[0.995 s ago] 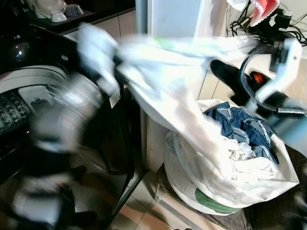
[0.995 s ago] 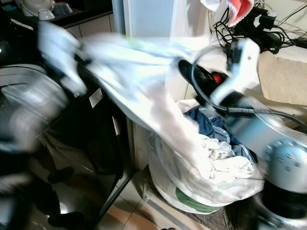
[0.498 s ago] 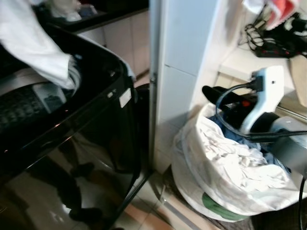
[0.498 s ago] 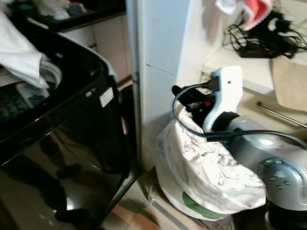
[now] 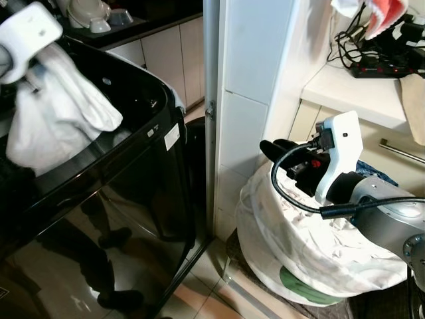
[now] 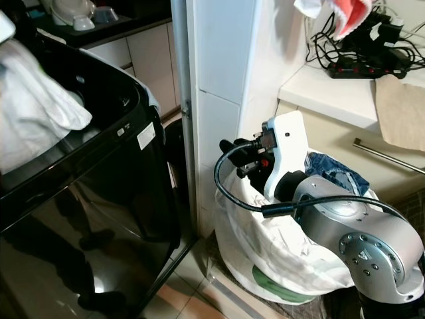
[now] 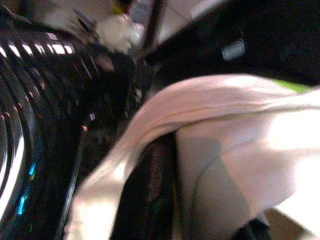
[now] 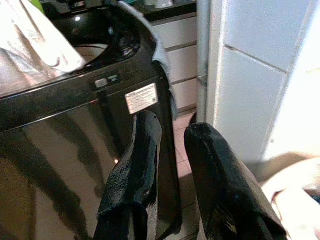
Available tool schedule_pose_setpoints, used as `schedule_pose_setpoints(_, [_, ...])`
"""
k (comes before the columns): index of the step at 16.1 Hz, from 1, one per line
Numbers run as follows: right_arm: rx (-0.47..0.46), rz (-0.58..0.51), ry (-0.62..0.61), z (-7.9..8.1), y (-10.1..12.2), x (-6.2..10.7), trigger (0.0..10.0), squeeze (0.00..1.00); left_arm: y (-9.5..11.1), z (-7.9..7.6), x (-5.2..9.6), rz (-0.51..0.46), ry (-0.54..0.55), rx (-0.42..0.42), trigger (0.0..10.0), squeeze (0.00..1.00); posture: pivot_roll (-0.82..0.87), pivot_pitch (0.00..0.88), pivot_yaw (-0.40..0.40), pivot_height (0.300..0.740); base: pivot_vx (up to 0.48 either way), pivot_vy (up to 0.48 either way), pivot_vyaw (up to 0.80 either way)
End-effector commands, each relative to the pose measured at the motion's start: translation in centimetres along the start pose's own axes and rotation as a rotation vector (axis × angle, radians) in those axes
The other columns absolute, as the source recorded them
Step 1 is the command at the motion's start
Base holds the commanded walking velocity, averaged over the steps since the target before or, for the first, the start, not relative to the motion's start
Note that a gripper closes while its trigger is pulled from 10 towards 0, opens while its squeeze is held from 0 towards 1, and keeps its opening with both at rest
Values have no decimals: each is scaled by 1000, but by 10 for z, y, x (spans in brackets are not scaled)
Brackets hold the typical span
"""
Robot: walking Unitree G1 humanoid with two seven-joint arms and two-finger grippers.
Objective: Clothes washing
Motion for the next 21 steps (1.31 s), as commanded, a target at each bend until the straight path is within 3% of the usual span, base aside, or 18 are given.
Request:
schedule_pose_setpoints(1, [25, 31, 24, 4, -4, 1, 10000, 0, -9, 4, 8, 40, -57, -22, 10000, 1000, -86, 0, 31, 740, 0, 0, 0])
schedule_pose_setpoints(3, [29, 54, 37, 5, -8, 2, 10000, 0, -23, -6, 15, 64, -166, -7, 10000, 1000, -82, 0, 30, 740, 0, 0, 0])
schedule_pose_setpoints(7, [24, 93, -8, -6, -15, 1, 10000, 0, -20, -34, 24, -25, -375, 88, 10000, 1000, -74, 0, 26, 740, 0, 0, 0])
schedule_pose_setpoints(8, [29, 106, -54, -16, -17, 1, 10000, 0, -22, -40, 27, -21, -416, 74, 10000, 1000, -72, 0, 23, 740, 0, 0, 0])
schedule_pose_setpoints(10, [31, 114, -67, -19, -18, 1, 10000, 0, -24, -43, 29, -18, -435, 65, 10000, 1000, -72, 0, 23, 740, 0, 0, 0])
schedule_pose_setpoints(11, [49, 164, -84, -25, -26, 5, 10000, 0, -27, -75, 46, -41, -626, 4, 10000, 702, -78, 0, 27, 740, 0, 0, 0])
schedule_pose_setpoints(12, [55, 176, -87, -26, -28, 6, 10000, 0, -29, -82, 51, -41, -670, -15, 10000, 424, -78, 0, 27, 740, 0, 0, 0])
schedule_pose_setpoints(13, [59, 192, -91, -27, -31, 7, 10000, 0, -39, -86, 55, 10, -677, -37, 10000, 0, -82, 0, 30, 740, 0, 0, 0])
schedule_pose_setpoints(14, [63, 197, -98, -29, -32, 7, 10000, 0, -54, -77, 50, 84, -591, -94, 10000, 0, -82, 0, 30, 740, 0, 0, 0])
schedule_pose_setpoints(15, [65, 189, -119, -32, -31, 7, 10000, 0, -67, -44, 37, 150, -343, -135, 10000, 0, -81, 0, 29, 740, 0, 0, 0])
schedule_pose_setpoints(17, [66, 178, -133, -35, -29, 6, 10000, 0, -66, -17, 32, 154, -155, -124, 10000, 0, -80, 0, 27, 740, 0, 0, 0])
schedule_pose_setpoints(18, [66, 160, -151, -38, -25, 5, 10000, 0, -51, 18, 35, 102, 60, -55, 10000, 0, -78, 0, 25, 740, 0, 0, 0])
schedule_pose_setpoints(19, [66, 140, -181, -43, -21, 4, 10000, 0, -33, 37, 39, 24, 172, -1, 10000, 0, -75, 0, 25, 740, 0, 0, 0])
schedule_pose_setpoints(21, [63, 105, -257, -56, -15, 3, 10000, 0, -14, 43, 38, -59, 228, 4, 10000, 0, -73, 0, 27, 740, 0, 0, 0])
Point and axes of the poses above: a point about 5 cm out from each wrist's last joint towards the gripper, its own x axis pointing back from the gripper into the wrist, its own y axis along the axis of the wrist's last joint, z = x × y, the point moved 6 cm from there along -x, pointing out of the wrist towards the gripper, and after that the axes turned 3 degrees about -x, right-handed, at the moved point
